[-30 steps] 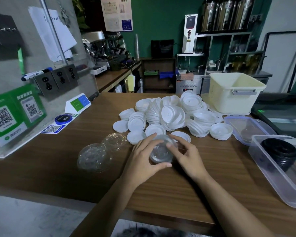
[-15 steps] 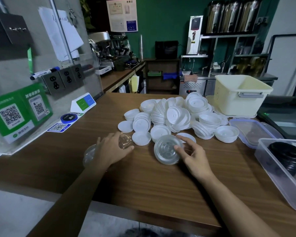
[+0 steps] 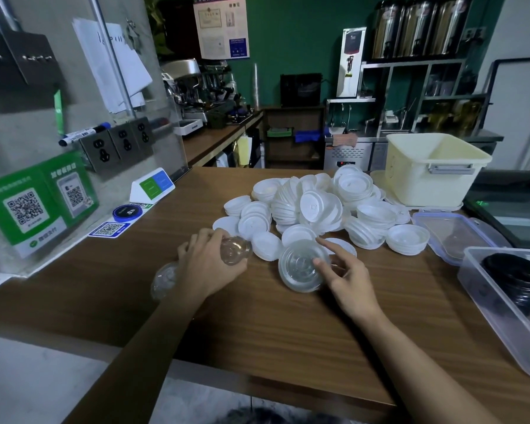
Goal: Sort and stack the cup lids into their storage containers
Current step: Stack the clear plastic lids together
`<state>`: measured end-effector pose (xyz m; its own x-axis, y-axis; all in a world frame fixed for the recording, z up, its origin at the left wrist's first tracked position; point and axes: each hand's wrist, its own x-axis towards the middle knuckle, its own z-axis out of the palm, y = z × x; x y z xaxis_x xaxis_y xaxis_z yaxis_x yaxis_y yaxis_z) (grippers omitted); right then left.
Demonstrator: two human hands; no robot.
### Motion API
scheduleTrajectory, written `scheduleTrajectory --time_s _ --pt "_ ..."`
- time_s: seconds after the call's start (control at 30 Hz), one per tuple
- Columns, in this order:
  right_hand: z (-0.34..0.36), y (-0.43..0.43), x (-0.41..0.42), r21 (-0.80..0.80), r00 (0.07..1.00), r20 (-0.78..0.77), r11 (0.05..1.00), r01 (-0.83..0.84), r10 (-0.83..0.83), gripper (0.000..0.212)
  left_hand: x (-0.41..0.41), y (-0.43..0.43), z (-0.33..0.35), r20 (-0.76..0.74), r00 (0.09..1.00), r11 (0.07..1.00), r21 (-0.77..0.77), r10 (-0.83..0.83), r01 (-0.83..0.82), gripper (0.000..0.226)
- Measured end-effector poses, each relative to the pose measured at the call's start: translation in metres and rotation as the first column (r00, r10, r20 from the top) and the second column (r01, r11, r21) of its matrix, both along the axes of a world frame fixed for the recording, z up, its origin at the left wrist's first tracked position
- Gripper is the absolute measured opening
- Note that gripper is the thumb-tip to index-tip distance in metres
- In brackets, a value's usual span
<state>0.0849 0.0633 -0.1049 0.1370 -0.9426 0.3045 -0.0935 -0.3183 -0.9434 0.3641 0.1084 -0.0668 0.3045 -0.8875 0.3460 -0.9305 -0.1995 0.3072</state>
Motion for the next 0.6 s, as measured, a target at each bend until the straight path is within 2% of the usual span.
scheduleTrajectory --time_s 0.13,0.37,0.43,0.53,0.6 --pt "0.003 0.002 0.0 -0.002 1.0 0.007 1.0 0.006 -0.006 0.036 -0.017 0.009 -0.001 0.028 0.998 0.994 -0.087 -0.063 0.065 0.073" --pt "0.002 0.003 -0.002 -0.012 1.0 0.011 1.0 0.017 -0.017 0.034 -0.031 0.026 -0.003 0.045 0.996 0.97 -0.229 -0.076 0.085 0.061" --pt "0.001 0.003 -0.001 -0.012 1.0 0.005 1.0 0.003 -0.003 0.034 -0.039 0.031 -0.005 0.008 0.985 0.953 -0.253 -0.17 0.166 0.061" --pt "0.002 0.003 0.0 -0.015 1.0 0.001 1.0 -0.023 0.023 0.028 -0.056 0.032 -0.01 -0.085 0.92 0.904 -0.241 -0.383 0.354 0.065" --pt "0.007 0.006 0.001 -0.006 0.999 0.007 0.999 -0.045 0.045 0.024 -0.068 0.028 -0.016 -0.089 0.887 0.873 -0.247 -0.453 0.42 0.069"
